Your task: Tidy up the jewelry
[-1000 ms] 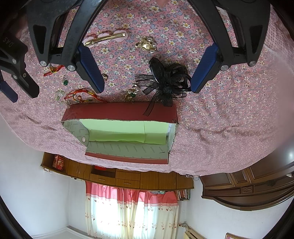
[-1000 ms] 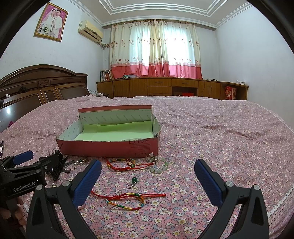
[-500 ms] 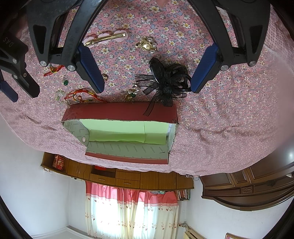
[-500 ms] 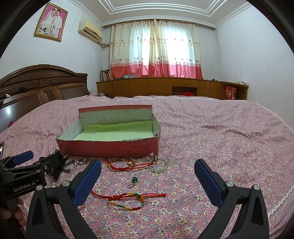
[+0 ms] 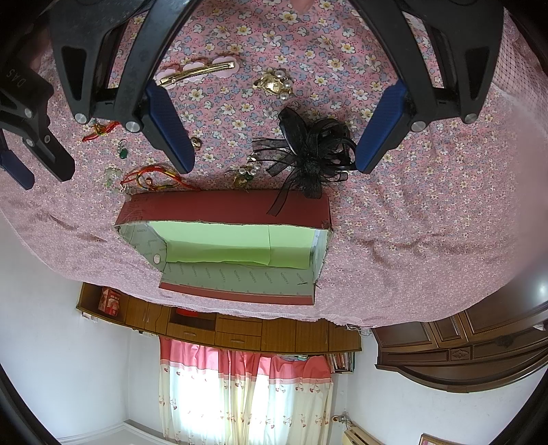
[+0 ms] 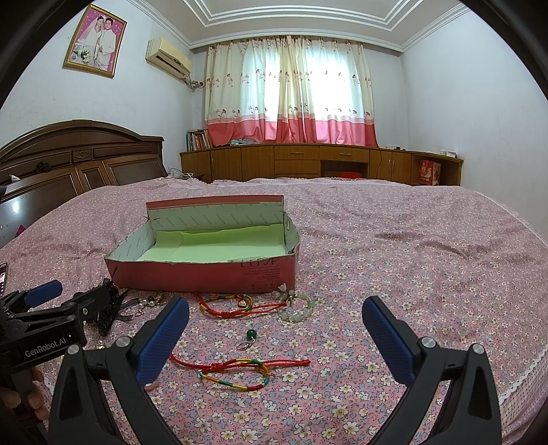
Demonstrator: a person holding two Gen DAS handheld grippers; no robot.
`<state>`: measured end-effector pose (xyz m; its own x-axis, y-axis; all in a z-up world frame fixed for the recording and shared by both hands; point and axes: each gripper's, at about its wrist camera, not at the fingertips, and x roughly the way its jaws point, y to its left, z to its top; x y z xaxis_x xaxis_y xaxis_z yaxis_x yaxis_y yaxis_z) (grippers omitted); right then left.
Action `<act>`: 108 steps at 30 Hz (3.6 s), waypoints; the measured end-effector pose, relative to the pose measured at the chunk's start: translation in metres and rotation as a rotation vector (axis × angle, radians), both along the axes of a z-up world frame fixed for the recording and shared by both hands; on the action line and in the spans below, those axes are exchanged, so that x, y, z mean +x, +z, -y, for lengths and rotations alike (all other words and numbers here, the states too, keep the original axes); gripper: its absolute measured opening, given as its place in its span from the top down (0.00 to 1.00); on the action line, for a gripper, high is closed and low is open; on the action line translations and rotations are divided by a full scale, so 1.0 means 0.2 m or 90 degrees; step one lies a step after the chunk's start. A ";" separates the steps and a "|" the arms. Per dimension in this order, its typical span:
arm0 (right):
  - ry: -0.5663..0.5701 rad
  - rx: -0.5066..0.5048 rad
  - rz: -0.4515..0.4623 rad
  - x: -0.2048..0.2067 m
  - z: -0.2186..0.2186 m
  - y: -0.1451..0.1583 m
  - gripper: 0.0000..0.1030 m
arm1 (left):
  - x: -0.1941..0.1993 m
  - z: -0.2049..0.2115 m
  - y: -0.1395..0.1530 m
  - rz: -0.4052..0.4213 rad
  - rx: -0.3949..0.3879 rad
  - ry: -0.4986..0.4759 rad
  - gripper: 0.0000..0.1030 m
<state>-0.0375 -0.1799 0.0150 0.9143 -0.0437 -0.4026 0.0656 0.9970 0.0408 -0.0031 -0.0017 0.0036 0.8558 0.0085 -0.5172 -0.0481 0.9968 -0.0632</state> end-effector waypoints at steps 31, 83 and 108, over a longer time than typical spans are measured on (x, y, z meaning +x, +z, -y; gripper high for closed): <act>0.000 0.001 -0.001 0.00 0.00 0.00 0.00 | 0.00 0.01 0.02 -0.001 -0.002 -0.001 0.14; -0.035 0.086 -0.188 0.43 0.33 -0.08 0.17 | 0.45 -0.20 -0.25 -0.215 -0.057 0.027 0.47; 0.031 0.105 -0.318 0.68 0.30 -0.27 0.90 | 0.42 -0.24 -0.26 -0.219 -0.045 0.004 0.49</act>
<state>0.0981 -0.2407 -0.0396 0.6091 0.0958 -0.7873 0.0704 0.9822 0.1740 0.0803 0.0464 -0.0485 0.6312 -0.0323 -0.7749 -0.0849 0.9902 -0.1105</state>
